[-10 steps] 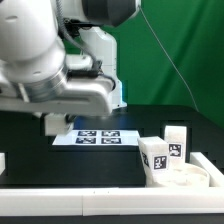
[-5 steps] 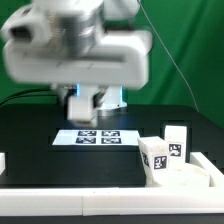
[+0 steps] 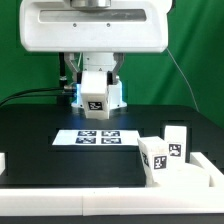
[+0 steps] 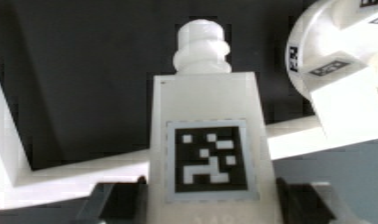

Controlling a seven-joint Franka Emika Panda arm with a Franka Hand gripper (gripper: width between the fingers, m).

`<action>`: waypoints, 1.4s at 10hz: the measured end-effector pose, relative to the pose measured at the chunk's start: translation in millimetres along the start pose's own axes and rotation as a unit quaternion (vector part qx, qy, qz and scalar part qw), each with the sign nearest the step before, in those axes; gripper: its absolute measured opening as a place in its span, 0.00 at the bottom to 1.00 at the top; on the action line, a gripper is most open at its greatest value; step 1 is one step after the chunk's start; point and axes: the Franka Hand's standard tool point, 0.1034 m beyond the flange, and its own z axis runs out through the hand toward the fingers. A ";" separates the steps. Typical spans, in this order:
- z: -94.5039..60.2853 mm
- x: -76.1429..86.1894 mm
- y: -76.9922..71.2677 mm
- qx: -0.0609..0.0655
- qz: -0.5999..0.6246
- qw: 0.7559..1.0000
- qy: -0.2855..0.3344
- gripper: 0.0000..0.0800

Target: Assemble stool

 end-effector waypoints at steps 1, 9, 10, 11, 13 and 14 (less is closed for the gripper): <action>-0.3 4.6 -9.1 0.001 0.015 0.999 0.043 0.42; -11.0 11.1 -119.3 0.064 0.034 0.953 0.294 0.42; -4.3 6.3 -127.8 0.070 0.037 0.949 0.306 0.42; 3.1 -6.9 -149.8 0.066 0.022 0.957 0.282 0.42; 7.5 -13.9 -151.2 0.035 -0.030 0.958 0.282 0.42; 13.8 -17.0 -142.7 0.025 -0.050 0.954 0.293 0.42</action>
Offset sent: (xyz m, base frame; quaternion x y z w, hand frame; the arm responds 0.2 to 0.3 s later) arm 0.0240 0.0542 0.0322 -0.0725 0.1964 0.0146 0.9777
